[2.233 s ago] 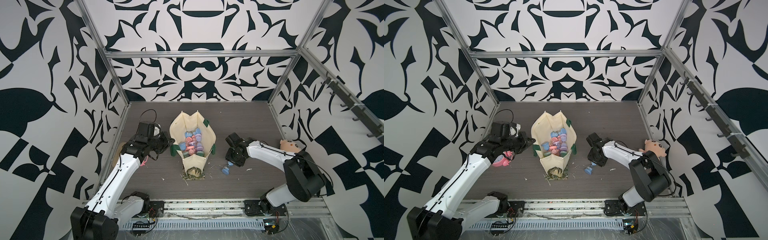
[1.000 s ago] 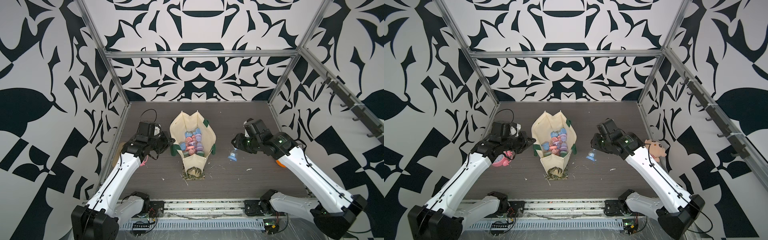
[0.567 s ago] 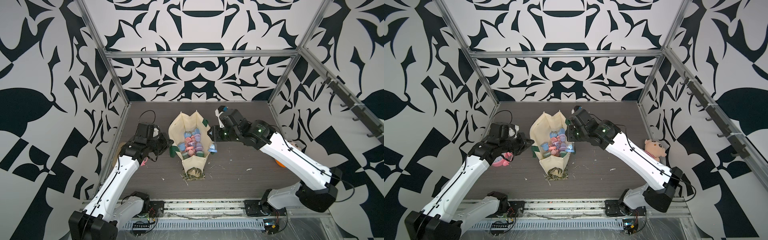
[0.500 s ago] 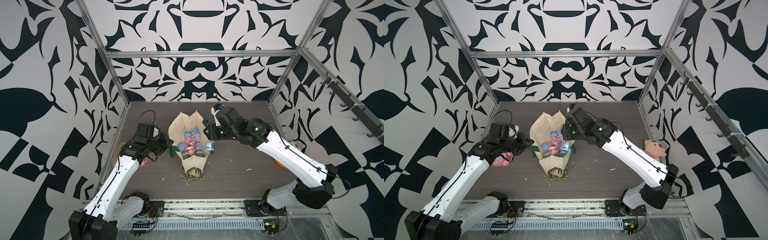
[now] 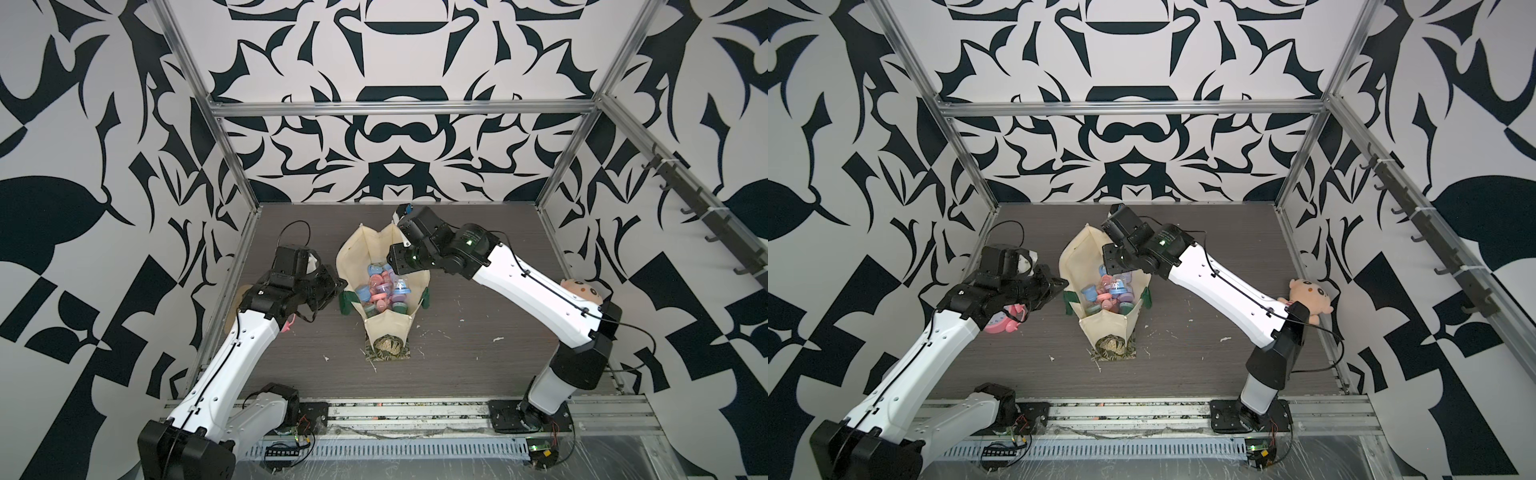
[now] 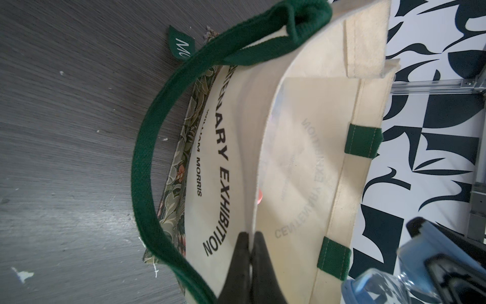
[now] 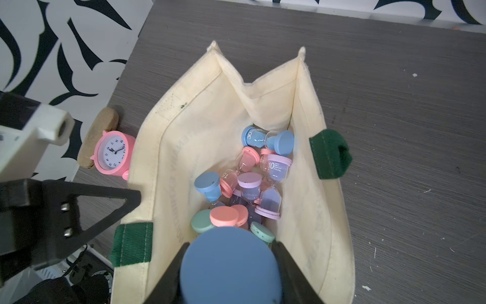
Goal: Put the hourglass into the canvas bag
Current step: Place the hourglass in the canvas bag.
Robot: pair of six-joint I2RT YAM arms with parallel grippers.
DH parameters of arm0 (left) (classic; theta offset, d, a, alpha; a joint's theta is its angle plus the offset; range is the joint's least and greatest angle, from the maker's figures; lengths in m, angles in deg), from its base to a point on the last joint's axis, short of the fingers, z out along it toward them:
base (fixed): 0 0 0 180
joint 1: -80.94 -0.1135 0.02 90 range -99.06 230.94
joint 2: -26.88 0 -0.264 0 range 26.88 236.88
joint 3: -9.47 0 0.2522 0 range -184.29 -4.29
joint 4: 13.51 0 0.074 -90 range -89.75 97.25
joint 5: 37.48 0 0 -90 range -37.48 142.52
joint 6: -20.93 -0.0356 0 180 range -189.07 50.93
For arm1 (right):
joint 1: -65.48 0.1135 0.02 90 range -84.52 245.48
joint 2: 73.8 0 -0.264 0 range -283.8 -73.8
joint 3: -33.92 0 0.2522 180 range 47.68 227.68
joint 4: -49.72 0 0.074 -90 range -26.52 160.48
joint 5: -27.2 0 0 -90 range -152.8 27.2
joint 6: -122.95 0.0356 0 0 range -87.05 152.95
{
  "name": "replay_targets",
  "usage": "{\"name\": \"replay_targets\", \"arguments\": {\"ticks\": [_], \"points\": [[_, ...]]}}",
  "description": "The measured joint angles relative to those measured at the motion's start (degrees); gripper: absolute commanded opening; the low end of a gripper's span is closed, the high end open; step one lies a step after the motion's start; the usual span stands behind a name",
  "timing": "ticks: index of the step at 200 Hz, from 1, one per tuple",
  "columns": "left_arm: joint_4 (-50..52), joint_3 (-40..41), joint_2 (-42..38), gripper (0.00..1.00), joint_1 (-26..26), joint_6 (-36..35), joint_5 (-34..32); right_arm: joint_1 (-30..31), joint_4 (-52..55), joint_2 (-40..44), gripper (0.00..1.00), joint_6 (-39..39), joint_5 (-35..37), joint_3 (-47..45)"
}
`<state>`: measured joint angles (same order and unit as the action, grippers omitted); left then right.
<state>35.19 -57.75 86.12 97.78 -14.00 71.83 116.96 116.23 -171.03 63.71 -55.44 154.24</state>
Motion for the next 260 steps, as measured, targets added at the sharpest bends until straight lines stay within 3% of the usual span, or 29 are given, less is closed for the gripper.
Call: {"name": "replay_targets", "arguments": {"ticks": [260], "points": [[0.2,-1.8,1.9,0.00,0.0,0.2,-0.9,0.0,7.5,-15.4,0.00,-4.0,0.3,6.1]]}}
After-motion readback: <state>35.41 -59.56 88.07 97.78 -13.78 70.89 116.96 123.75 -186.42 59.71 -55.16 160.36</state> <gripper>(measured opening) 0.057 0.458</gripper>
